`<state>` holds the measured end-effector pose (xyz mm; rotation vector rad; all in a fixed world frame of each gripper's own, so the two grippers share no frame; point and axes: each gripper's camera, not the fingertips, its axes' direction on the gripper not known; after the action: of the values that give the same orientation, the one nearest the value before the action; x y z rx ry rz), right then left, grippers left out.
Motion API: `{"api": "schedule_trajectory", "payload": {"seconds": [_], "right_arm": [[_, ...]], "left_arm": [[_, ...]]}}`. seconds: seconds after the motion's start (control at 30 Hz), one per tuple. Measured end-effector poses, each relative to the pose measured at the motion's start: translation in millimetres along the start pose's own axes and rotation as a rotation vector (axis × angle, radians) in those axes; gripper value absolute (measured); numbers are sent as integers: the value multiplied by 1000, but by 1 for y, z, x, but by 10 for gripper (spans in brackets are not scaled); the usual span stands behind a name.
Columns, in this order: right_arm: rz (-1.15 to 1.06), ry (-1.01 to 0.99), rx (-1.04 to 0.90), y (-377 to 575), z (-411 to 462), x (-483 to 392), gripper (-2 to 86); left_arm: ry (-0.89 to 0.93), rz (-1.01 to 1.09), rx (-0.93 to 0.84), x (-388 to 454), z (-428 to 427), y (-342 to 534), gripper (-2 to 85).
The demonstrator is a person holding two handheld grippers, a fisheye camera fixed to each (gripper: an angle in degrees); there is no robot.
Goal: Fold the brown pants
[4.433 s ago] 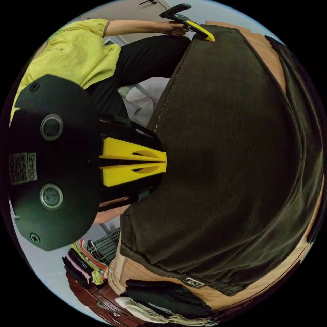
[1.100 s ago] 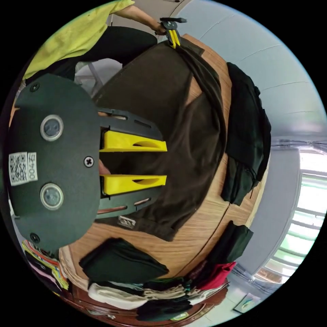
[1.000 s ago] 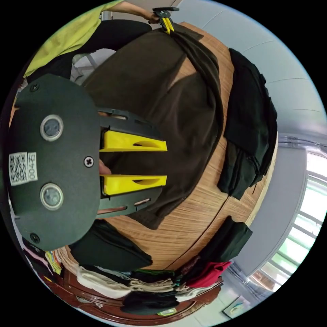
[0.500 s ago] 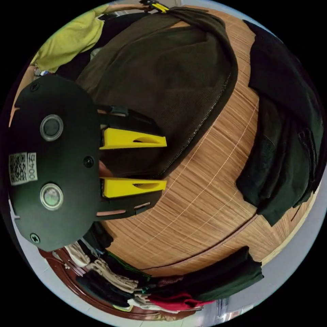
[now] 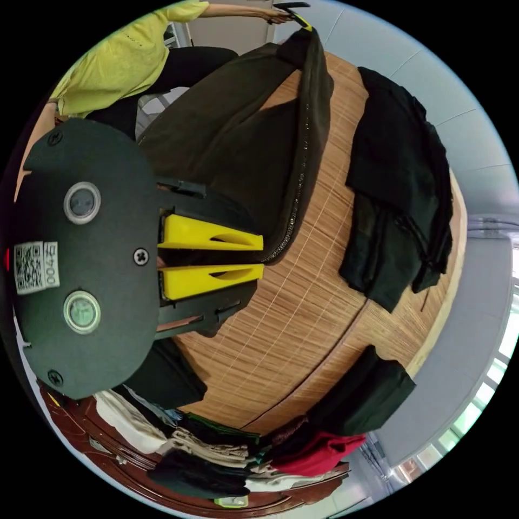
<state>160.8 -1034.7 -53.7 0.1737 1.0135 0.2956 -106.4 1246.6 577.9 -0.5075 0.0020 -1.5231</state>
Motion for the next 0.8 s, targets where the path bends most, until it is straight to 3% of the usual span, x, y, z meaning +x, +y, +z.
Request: {"api": "schedule_trajectory", "payload": {"seconds": [0.17,0.3,0.4,0.53,0.7,0.8], "right_arm": [[12,41,116,69,-59,-11,46],[21,71,209,124,-87,-26,46],[-16,106,262,181,-94,-53,46],[-105,145,269,277,-69,-106,46],[-101,79,114,366,18,-145,44],[-47,62,25,397,66,-149,46]], "left_arm": [[-228,122,91,13,-73,-77,10],[-222,125,217,18,-119,-76,11],[-236,220,268,18,-134,-34,10],[-211,265,149,-22,-93,74,10],[-93,140,-50,-78,4,222,11],[-33,8,40,-92,21,273,11]]}}
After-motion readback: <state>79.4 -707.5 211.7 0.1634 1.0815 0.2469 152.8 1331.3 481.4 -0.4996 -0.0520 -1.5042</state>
